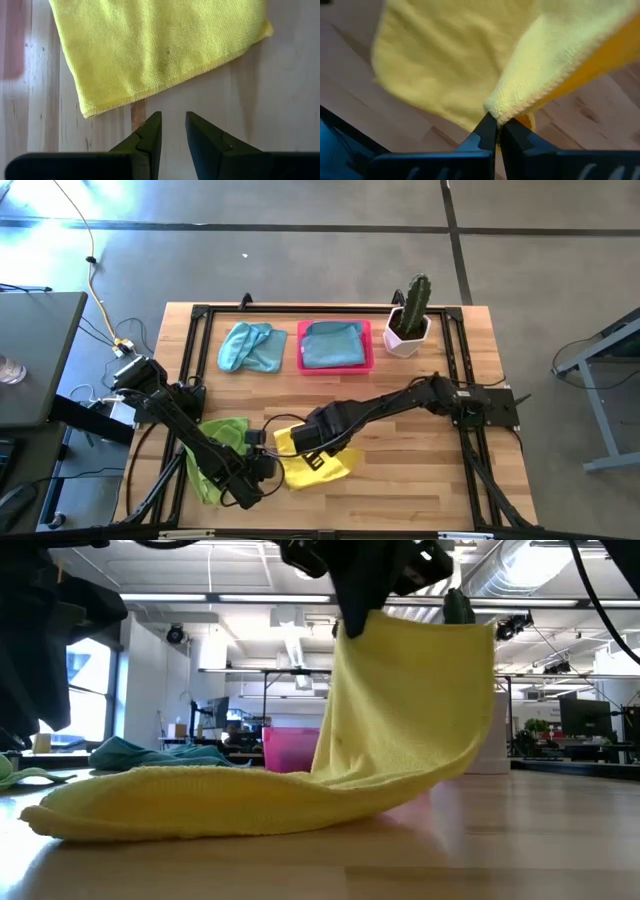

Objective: Fold microfiber towels
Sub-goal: Fold the yellow microfiber cloth

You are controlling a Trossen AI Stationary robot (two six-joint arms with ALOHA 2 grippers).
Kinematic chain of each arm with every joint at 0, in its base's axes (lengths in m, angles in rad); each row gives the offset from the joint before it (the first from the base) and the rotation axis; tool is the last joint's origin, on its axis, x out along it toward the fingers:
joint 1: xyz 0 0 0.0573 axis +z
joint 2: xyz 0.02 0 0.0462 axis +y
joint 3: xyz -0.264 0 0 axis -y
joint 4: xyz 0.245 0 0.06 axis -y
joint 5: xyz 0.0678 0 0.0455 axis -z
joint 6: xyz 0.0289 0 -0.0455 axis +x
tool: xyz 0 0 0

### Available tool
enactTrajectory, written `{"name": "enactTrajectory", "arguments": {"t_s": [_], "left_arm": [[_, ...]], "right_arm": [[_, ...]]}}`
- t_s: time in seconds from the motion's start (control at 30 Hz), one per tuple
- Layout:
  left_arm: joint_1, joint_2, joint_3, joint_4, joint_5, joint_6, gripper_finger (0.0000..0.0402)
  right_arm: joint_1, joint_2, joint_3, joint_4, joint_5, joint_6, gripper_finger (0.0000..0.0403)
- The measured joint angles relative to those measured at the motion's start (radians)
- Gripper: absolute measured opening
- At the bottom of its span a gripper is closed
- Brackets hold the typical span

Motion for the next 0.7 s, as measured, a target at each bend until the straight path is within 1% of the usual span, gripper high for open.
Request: {"name": "enactTrajectory", "arguments": {"t_s": [0.2, 0.3, 0.6, 0.7], "left_arm": [[-0.038, 0.0, 0.0, -0.008, -0.012, 0.0, 0.0078], [-0.065, 0.0, 0.0, -0.025, -0.014, 0.0, 0.0078], [-0.158, 0.0, 0.0, -0.054, -0.014, -0.049, 0.0078], [-0.174, 0.0, 0.0, -0.06, -0.014, -0.069, 0.0078]], "right_arm": [[0.0, 0.015, 0.001, 0.169, 0.0, 0.038, 0.0], [0.0, 0.038, 0.001, 0.215, -0.001, 0.038, 0.0], [-0.005, 0.129, 0.0, 0.399, -0.013, -0.015, 0.0], [-0.006, 0.146, 0.0, 0.425, -0.038, -0.043, 0.0]]}}
